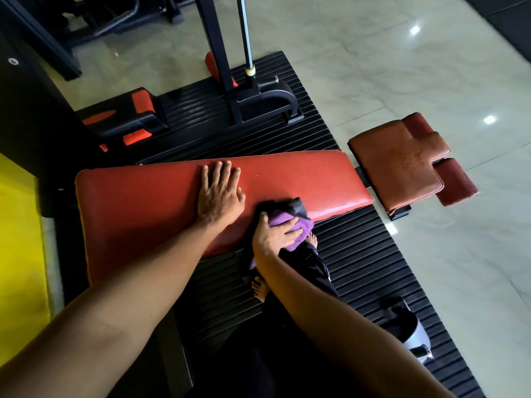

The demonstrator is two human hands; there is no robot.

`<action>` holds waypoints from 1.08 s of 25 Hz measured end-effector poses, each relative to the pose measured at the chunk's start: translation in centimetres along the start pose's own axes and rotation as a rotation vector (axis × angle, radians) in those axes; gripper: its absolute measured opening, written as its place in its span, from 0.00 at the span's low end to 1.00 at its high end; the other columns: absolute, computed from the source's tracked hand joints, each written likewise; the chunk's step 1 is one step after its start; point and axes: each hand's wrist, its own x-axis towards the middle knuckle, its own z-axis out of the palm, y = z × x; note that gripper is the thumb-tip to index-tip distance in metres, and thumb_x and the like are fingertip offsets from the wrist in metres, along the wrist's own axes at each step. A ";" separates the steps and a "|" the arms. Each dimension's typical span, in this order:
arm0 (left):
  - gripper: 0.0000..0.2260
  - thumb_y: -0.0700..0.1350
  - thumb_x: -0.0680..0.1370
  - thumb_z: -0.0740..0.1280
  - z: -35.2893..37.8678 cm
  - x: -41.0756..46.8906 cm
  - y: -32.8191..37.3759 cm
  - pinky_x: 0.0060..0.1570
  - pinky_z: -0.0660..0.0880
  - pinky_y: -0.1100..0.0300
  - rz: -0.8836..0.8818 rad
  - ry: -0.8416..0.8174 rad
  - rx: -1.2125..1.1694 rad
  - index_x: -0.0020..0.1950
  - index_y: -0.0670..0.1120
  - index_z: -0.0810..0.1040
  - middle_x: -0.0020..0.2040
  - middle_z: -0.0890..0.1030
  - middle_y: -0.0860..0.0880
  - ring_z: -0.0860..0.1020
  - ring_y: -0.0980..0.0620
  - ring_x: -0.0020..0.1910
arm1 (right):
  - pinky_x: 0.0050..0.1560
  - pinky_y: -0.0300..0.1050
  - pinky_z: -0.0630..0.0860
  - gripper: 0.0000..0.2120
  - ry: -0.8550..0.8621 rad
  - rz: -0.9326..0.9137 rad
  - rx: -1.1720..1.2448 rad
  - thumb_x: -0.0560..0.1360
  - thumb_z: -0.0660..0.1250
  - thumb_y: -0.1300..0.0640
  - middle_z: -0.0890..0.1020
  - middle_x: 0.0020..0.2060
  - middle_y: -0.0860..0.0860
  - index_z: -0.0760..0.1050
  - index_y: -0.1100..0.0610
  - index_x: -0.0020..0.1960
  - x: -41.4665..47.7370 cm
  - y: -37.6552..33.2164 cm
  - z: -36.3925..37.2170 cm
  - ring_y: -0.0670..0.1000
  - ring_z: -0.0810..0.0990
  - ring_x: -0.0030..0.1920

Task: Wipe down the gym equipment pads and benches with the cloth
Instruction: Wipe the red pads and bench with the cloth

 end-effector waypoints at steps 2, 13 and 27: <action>0.27 0.52 0.82 0.55 0.1 -0.1 0.0 0.79 0.42 0.41 0.002 0.004 0.007 0.82 0.48 0.60 0.82 0.58 0.45 0.53 0.45 0.82 | 0.79 0.63 0.51 0.48 -0.068 0.018 0.037 0.78 0.68 0.41 0.39 0.81 0.61 0.40 0.51 0.83 -1.6 1.0 1.1 0.63 0.43 0.81; 0.27 0.53 0.83 0.54 -0.1 -0.3 0.1 0.79 0.40 0.40 -0.007 -0.015 0.009 0.82 0.48 0.58 0.83 0.56 0.45 0.51 0.44 0.82 | 0.78 0.67 0.40 0.36 -0.013 0.144 -0.324 0.82 0.55 0.35 0.37 0.82 0.56 0.40 0.41 0.83 10.5 -4.3 -5.8 0.69 0.40 0.80; 0.29 0.56 0.84 0.53 0.0 1.8 3.1 0.75 0.44 0.33 -0.087 -0.116 0.044 0.82 0.46 0.56 0.80 0.60 0.42 0.55 0.37 0.79 | 0.80 0.53 0.33 0.36 -0.173 -0.650 -0.969 0.84 0.50 0.35 0.41 0.82 0.52 0.39 0.50 0.82 11.3 -0.1 -10.5 0.53 0.36 0.82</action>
